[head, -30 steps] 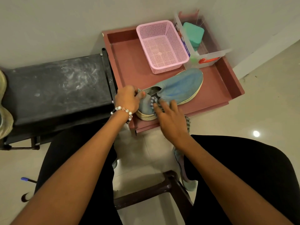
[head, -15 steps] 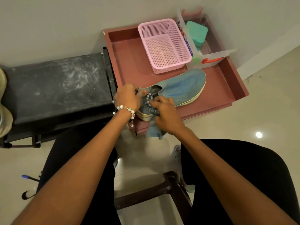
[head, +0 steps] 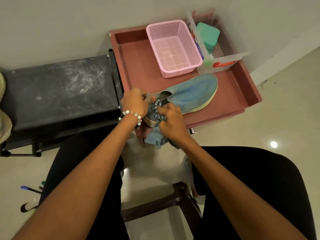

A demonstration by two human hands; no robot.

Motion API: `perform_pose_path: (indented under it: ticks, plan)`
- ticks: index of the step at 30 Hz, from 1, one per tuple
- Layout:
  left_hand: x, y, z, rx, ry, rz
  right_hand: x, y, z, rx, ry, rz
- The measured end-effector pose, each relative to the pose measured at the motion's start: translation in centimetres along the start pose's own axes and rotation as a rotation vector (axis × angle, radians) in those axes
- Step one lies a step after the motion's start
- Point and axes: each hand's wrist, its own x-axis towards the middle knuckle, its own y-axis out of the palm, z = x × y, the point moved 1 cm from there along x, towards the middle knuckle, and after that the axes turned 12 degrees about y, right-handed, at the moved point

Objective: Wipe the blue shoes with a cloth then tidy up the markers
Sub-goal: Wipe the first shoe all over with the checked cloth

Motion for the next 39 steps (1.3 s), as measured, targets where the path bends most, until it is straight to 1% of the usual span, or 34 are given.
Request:
perform_pose_path:
  ticks: [1,2,3,5,7,9,11,15,17,18,19,20,21,23,25,27,30,34,36,37,38,39]
  plan:
    - [0.1,0.0,0.1,-0.013,-0.002,0.019,0.1,-0.5,-0.5,-0.089,-0.052,0.034]
    - [0.3,-0.1,0.3,-0.046,-0.003,0.041,0.1,-1.0,-1.1,-0.233,-0.089,0.038]
    - [0.5,-0.1,0.5,-0.095,-0.013,0.058,0.0,-1.6,-1.8,-0.395,-0.089,0.006]
    - [0.8,-0.3,0.9,-0.182,-0.045,0.083,-0.5,-2.6,-2.6,-0.652,0.014,-0.123]
    - [0.9,-0.3,1.1,-0.222,-0.06,0.103,-1.2,-2.7,-2.5,-0.73,0.144,-0.213]
    - [0.8,-0.4,1.1,-0.222,-0.065,0.109,-1.4,-1.9,-1.8,-0.68,0.207,-0.224]
    - [0.7,-0.4,0.8,-0.205,-0.065,0.095,-1.2,-1.0,-0.9,-0.527,0.227,-0.169]
    - [0.5,-0.2,0.7,-0.157,-0.047,0.057,-0.6,0.3,1.2,-0.15,0.114,0.015]
    - [0.6,-0.1,0.8,-0.144,-0.037,0.048,-0.6,0.3,1.3,-0.05,0.075,0.062]
    - [0.6,0.0,0.8,-0.138,-0.034,0.049,-0.6,0.1,1.0,-0.055,0.052,0.082]
    - [0.6,-0.1,0.8,-0.131,-0.03,0.053,-0.6,-0.2,0.4,-0.112,0.022,0.091]
    - [0.6,-0.1,0.8,-0.126,-0.021,0.058,-0.6,-0.6,-0.4,-0.219,-0.008,0.083]
    - [0.6,-0.1,0.8,-0.125,-0.015,0.065,-0.6,-1.0,-1.2,-0.349,-0.02,0.056]
    - [0.6,-0.3,0.7,-0.128,-0.004,0.074,-0.7,-1.9,-2.3,-0.57,0.018,-0.034]
    - [0.5,-0.4,0.6,-0.119,0.007,0.075,-1.1,-2.2,-2.5,-0.672,0.065,-0.124]
    - [0.3,-0.4,0.5,-0.11,0.009,0.058,-1.2,-2.0,-2.0,-0.661,0.115,-0.142]
    - [0.1,-0.1,0.1,-0.05,0.03,0.03,-1.1,-0.9,-0.6,-0.5,0.15,-0.094]
    - [-0.4,0.0,-0.4,0.052,0.046,0.009,-1.1,1.0,0.8,-0.15,0.035,0.004]
    - [-0.5,0.1,-0.4,0.06,0.043,0.003,-1.1,0.9,0.3,-0.06,-0.01,0.032]
    - [-0.4,0.1,-0.3,0.059,0.04,0.003,-1.1,0.6,-0.4,-0.071,-0.053,0.043]
    - [-0.4,0.1,-0.3,0.056,0.039,0.007,-1.1,0.2,-1.3,-0.137,-0.104,0.047]
    - [-0.4,0.0,-0.3,0.05,0.04,0.015,-1.2,-0.2,-2.1,-0.261,-0.142,0.037]
